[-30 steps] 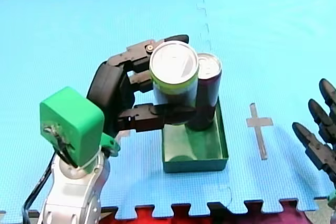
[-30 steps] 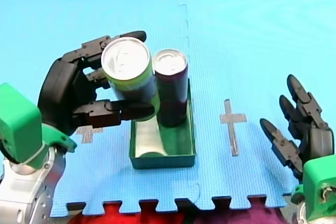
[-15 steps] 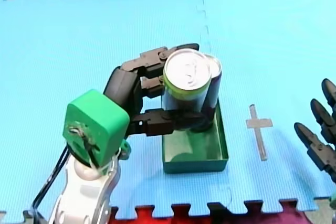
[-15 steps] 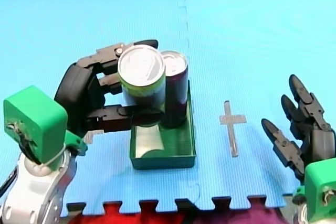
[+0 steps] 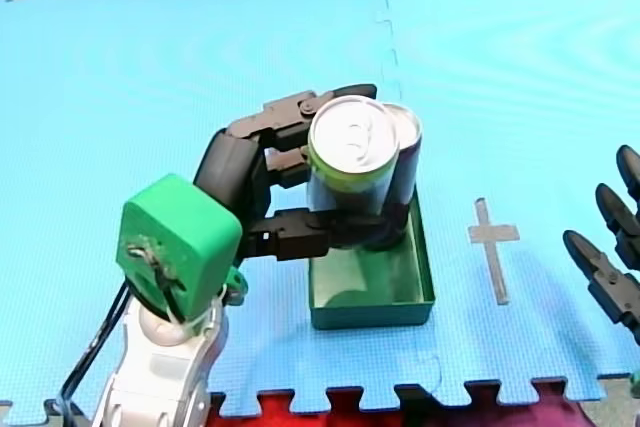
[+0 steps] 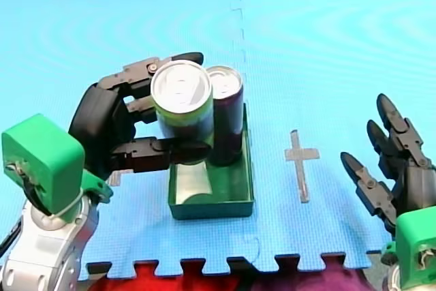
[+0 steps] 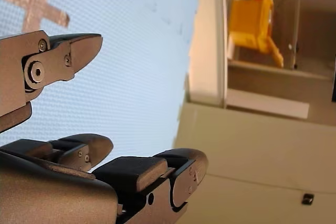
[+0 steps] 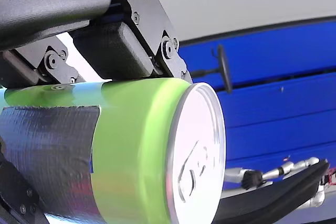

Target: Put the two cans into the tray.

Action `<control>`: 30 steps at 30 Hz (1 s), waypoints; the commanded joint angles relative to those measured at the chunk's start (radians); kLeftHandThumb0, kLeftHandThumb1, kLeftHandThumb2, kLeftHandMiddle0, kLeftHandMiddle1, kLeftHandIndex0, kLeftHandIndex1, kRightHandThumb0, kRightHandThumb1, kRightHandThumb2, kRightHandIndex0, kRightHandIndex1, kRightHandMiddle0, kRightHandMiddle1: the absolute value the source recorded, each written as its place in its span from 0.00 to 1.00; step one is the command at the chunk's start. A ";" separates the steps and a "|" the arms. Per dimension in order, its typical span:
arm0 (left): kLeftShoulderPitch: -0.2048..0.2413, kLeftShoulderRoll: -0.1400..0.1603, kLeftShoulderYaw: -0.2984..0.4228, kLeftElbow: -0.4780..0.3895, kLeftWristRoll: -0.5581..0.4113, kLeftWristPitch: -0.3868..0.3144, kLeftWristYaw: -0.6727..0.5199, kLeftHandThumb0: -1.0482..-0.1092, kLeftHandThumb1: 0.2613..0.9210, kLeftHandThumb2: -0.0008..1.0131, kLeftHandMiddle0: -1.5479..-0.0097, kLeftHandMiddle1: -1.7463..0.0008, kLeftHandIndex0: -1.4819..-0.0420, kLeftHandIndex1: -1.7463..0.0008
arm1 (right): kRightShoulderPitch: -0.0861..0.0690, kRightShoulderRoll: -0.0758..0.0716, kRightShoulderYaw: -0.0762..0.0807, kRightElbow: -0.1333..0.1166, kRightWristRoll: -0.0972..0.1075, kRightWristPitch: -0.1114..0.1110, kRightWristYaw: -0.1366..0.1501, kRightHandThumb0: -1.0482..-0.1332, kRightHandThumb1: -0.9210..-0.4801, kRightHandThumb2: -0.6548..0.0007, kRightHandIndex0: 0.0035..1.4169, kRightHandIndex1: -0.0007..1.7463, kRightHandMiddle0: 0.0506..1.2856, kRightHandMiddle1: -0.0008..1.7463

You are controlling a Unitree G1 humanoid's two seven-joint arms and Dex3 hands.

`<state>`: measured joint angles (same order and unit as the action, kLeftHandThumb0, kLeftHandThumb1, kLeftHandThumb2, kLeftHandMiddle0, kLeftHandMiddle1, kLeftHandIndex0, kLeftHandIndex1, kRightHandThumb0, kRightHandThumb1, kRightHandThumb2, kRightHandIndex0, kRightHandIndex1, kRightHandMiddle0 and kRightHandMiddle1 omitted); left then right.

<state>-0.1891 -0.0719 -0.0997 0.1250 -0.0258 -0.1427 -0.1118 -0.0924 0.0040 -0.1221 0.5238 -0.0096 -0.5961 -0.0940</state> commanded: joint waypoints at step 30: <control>-0.023 -0.018 0.043 0.184 -0.027 -0.114 -0.008 0.67 0.71 0.00 0.11 1.00 0.15 1.00 | 0.010 -0.023 -0.001 -0.040 -0.004 0.022 0.005 0.00 0.00 0.94 0.35 0.00 0.31 0.00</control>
<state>-0.2034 -0.0897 -0.0618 0.3095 -0.0440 -0.2439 -0.1181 -0.0837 -0.0129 -0.1213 0.4901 -0.0147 -0.5699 -0.0887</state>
